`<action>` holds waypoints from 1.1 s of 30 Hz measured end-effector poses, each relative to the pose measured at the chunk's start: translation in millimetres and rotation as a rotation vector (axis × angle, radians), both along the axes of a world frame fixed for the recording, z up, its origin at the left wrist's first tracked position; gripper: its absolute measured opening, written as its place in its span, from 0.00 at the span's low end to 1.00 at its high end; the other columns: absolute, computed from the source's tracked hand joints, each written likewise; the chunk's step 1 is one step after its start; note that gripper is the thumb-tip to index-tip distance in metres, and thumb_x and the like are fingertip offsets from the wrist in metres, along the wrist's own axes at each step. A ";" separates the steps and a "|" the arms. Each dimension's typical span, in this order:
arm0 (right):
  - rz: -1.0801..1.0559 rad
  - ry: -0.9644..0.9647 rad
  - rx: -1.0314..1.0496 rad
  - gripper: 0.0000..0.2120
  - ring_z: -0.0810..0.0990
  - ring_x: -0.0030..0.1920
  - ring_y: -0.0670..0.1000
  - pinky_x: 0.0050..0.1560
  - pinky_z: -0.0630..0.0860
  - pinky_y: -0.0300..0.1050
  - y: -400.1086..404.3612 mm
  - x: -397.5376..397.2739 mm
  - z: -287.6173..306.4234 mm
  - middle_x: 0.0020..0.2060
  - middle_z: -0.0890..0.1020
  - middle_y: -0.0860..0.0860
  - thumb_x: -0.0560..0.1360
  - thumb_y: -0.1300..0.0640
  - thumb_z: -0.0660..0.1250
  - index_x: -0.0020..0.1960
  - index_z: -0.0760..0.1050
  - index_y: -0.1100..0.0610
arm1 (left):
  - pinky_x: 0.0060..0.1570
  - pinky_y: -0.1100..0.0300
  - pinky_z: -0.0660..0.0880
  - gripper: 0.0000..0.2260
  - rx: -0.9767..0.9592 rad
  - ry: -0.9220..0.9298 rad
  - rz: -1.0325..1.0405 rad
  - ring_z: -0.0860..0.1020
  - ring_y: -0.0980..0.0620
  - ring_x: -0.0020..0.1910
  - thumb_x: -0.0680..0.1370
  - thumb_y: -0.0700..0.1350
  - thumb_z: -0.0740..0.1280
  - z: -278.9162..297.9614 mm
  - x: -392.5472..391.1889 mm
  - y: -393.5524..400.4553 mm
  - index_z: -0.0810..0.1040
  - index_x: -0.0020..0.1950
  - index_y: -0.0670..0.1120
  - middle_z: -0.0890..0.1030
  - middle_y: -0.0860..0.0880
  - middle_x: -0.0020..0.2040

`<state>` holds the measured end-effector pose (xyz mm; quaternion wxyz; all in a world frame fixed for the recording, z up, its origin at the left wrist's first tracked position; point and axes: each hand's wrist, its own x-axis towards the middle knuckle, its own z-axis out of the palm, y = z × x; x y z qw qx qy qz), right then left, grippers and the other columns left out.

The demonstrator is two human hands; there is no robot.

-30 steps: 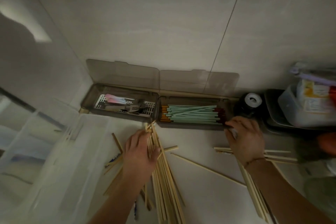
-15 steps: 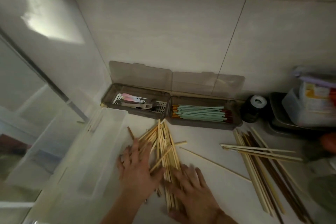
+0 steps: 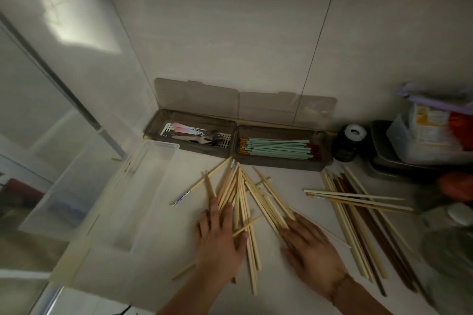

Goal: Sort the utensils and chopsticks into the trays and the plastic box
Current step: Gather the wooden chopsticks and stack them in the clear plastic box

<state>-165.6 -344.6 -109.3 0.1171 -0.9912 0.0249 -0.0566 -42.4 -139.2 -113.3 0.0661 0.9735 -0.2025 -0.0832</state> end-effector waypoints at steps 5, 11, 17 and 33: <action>-0.100 -0.079 0.089 0.13 0.79 0.59 0.56 0.59 0.76 0.54 -9.2 -2.7 4.8 0.55 0.82 0.50 0.72 0.53 0.69 0.55 0.81 0.55 | 0.74 0.48 0.50 0.32 -0.105 0.085 0.011 0.49 0.44 0.75 0.75 0.63 0.55 8.0 -14.5 -11.8 0.52 0.77 0.55 0.40 0.50 0.78; -0.268 -0.109 0.139 0.14 0.81 0.45 0.59 0.43 0.80 0.53 -11.1 4.0 10.1 0.42 0.83 0.53 0.62 0.66 0.78 0.46 0.83 0.58 | 0.74 0.52 0.47 0.31 -0.177 0.115 -0.045 0.46 0.48 0.77 0.77 0.60 0.59 22.8 -16.1 -12.9 0.54 0.77 0.54 0.42 0.54 0.78; -0.407 0.100 -0.021 0.04 0.78 0.42 0.58 0.35 0.76 0.49 6.0 11.0 19.6 0.39 0.81 0.51 0.66 0.55 0.75 0.41 0.82 0.53 | 0.74 0.57 0.48 0.28 -0.223 0.074 -0.185 0.48 0.51 0.77 0.78 0.61 0.56 35.9 -9.7 7.9 0.59 0.76 0.54 0.49 0.55 0.79; -0.710 -0.079 0.360 0.01 0.78 0.35 0.53 0.31 0.71 0.44 99.1 93.2 117.0 0.38 0.80 0.53 0.79 0.54 0.60 0.50 0.68 0.49 | 0.46 0.58 0.74 0.11 -0.396 -0.259 -0.563 0.78 0.50 0.44 0.73 0.55 0.67 81.4 82.4 197.0 0.80 0.49 0.50 0.79 0.52 0.51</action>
